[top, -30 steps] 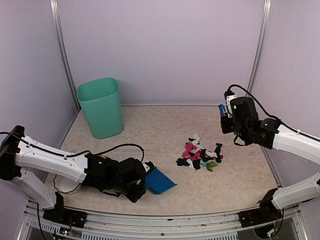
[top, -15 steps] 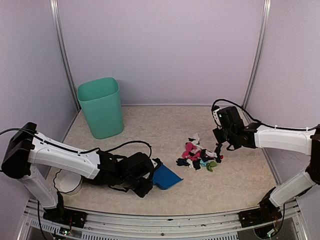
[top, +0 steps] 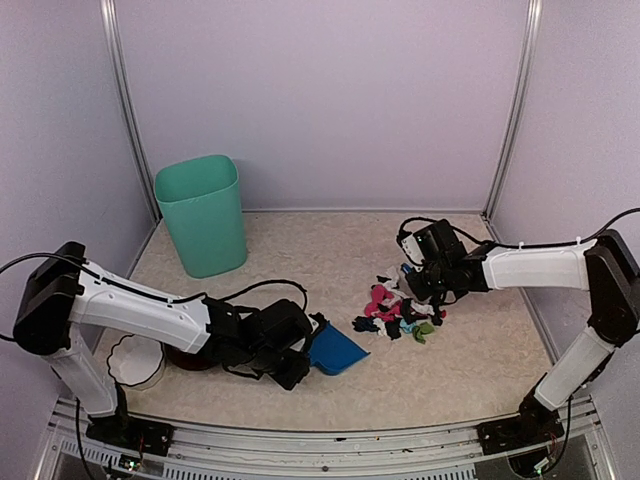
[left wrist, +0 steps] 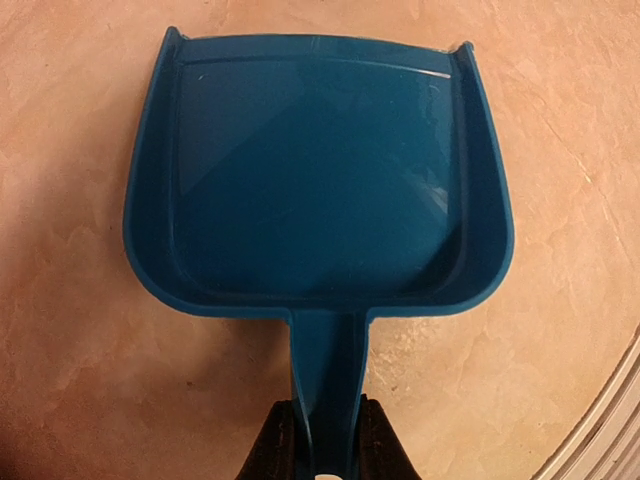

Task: Sweep away the paper scraps from the table
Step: Sweep the paper scraps into the dustpan.

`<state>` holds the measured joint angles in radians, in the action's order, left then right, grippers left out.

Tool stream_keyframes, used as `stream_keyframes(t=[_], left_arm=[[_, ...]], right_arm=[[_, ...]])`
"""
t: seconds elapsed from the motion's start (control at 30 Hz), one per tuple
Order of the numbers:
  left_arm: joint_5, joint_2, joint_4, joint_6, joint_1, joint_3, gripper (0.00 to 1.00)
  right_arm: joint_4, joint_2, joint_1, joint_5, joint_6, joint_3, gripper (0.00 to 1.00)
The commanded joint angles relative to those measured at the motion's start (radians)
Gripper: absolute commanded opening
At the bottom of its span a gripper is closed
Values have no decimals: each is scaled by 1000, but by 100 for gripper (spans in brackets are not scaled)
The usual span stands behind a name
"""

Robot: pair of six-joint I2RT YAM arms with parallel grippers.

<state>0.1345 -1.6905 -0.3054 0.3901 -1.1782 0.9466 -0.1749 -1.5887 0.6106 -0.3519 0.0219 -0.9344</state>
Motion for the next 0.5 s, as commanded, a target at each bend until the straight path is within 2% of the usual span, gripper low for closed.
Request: stream_keyframes(t=[0.0, 0.47], left_arm=[[-22, -49, -8, -48, 23, 52, 0], [-50, -161, -7, -93, 55, 153, 0]], right_arm=[[-29, -17, 16, 134, -18, -10, 0], [-87, 22, 228, 222, -68, 20, 0]])
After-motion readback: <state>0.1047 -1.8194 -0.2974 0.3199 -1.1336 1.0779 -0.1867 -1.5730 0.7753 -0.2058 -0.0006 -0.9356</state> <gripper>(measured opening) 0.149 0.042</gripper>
